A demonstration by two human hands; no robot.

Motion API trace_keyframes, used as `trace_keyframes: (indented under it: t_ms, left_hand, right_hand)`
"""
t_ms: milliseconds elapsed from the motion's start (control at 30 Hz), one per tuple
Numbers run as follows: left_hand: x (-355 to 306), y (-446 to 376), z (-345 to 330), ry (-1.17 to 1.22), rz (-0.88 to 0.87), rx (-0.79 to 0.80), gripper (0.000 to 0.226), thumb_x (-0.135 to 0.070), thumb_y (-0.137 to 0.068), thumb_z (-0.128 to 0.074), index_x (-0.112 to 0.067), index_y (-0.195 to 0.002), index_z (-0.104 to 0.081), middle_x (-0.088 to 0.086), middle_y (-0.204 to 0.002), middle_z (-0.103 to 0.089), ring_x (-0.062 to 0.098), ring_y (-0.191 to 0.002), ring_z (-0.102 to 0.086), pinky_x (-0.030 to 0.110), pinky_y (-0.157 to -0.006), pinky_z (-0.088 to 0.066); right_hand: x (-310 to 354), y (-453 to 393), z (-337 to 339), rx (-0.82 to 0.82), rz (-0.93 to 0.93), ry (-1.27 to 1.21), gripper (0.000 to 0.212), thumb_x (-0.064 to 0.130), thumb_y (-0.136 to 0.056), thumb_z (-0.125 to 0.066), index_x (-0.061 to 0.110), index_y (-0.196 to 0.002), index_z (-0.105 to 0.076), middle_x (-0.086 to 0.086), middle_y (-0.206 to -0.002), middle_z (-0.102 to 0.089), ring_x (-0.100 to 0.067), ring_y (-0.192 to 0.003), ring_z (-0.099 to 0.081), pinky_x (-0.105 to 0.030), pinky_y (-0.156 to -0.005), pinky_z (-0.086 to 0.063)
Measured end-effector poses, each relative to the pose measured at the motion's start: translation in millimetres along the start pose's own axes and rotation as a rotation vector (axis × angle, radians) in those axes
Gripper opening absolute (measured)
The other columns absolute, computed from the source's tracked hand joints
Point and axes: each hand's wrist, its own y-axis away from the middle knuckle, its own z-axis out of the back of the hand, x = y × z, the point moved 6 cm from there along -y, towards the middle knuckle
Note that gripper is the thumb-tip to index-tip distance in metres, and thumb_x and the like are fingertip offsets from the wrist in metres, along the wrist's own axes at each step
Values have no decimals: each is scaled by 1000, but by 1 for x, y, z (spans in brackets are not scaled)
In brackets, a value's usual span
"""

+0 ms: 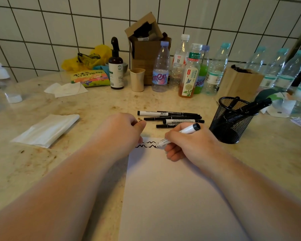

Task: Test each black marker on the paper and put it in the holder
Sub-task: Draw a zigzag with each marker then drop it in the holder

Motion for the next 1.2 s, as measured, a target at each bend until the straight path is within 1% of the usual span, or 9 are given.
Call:
trace_keyframes:
  t_ms: [167, 267, 400, 633, 800, 933, 1000, 1100, 1200]
  left_hand:
    - [-1, 1, 1, -12, 1, 1, 36, -46, -98, -48, -25, -78, -68, -16, -69, -74, 4, -66, -62, 25, -55, -39]
    - [-1, 2, 1, 0, 1, 7, 36, -46, -98, -47, -25, -79, -68, -15, -70, -74, 5, -65, -62, 26, -55, -40]
    - [-1, 2, 1, 14, 8, 10, 34, -46, -98, -47, -25, -80, -67, -16, -68, -74, 5, -58, -60, 25, -53, -40]
    - [-1, 2, 1, 17, 1, 4, 34, -46, -98, -47, -26, -79, -67, -18, -66, -74, 4, -58, -60, 25, -53, -39]
    - [0, 1, 1, 8, -1, 13, 35, -47, -98, -47, -26, -79, -67, -20, -65, -73, 3, -62, -61, 25, -53, -40]
    - [-2, 2, 0, -5, -39, 7, 32, -45, -98, -49, -28, -78, -66, -15, -68, -72, -1, -57, -59, 21, -49, -36]
    - [-6, 2, -1, -20, -98, 9, 26, -40, -98, -51, -30, -78, -64, -12, -71, -69, 0, -55, -56, 18, -47, -34]
    - [-11, 3, -4, -24, -185, 35, 17, -32, -100, -50, -33, -91, -65, -9, -81, -67, 8, -62, -58, 22, -51, -40]
    - [-10, 4, -6, 1, -211, 39, 18, -26, -100, -50, -35, -99, -66, -12, -85, -67, 8, -62, -57, 22, -51, -39]
  right_hand:
    - [-2, -1, 0, -15, 2, -46, 11, 22, -79, -70, 12, -75, -75, -13, -71, -78, -29, -61, -77, -35, -59, -64]
    - [-2, -1, 0, -17, -2, -55, 10, 21, -78, -70, 13, -75, -75, -13, -70, -78, -28, -60, -76, -33, -57, -63]
    - [-2, -2, 3, -41, -11, -11, 10, 21, -74, -67, 13, -72, -71, -14, -67, -77, -28, -56, -74, -29, -52, -57]
    - [0, -2, 5, -45, -6, 24, 12, 24, -72, -65, 26, -64, -74, -12, -66, -77, -29, -57, -75, -30, -53, -58]
    - [0, 0, 5, -40, -8, 12, 13, 23, -74, -65, 24, -63, -73, -12, -66, -77, -29, -57, -75, -30, -53, -58]
    - [7, 3, 6, -36, -1, -176, 11, 22, -75, -68, 16, -67, -74, -13, -64, -73, -23, -50, -68, -29, -46, -53]
    - [14, 3, 12, -64, 38, -274, 14, 21, -82, -73, 18, -69, -73, -10, -60, -69, -18, -46, -62, -26, -42, -49]
    - [23, 3, 20, -75, 97, -442, 27, 13, -92, -72, 24, -67, -74, -2, -56, -62, -14, -44, -55, -23, -42, -45]
    - [27, 4, 21, -48, 108, -582, 18, 19, -85, -73, 23, -68, -77, -2, -57, -60, -13, -47, -54, -24, -46, -45]
